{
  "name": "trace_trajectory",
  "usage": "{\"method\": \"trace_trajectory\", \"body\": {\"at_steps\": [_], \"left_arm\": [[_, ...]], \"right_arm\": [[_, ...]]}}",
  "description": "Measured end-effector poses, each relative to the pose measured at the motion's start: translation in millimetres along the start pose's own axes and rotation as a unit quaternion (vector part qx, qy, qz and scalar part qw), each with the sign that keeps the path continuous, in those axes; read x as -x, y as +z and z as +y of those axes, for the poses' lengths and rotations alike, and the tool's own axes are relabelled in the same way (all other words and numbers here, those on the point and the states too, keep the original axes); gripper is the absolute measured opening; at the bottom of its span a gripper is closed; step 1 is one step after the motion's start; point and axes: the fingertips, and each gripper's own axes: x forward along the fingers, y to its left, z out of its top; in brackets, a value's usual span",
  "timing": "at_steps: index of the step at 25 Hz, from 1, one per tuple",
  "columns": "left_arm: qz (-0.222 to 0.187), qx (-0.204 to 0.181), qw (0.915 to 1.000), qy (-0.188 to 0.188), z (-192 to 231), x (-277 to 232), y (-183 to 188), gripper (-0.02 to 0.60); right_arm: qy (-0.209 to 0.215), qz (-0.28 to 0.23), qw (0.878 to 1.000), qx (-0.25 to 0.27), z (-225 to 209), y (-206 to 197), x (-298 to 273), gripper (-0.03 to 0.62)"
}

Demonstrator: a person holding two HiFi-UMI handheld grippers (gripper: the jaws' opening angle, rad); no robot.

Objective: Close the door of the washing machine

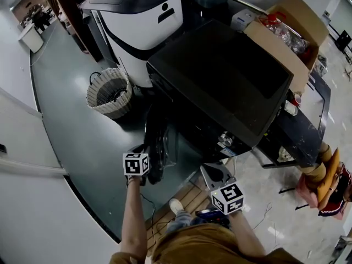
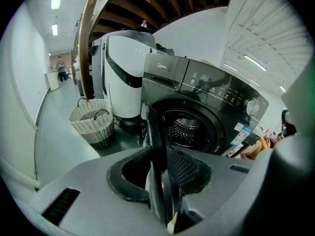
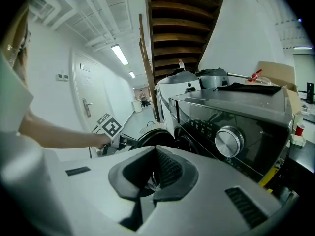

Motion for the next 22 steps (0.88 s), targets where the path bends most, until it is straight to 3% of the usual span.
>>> {"method": "trace_trajectory", "body": {"at_steps": [22], "left_arm": [[-0.012, 0.030, 0.9990, -0.032, -47.0, -11.3, 5.2, 0.121]], "right_arm": [[-0.020, -0.009, 0.999, -0.038, -21.5, 3.6, 3.5, 0.012]]}}
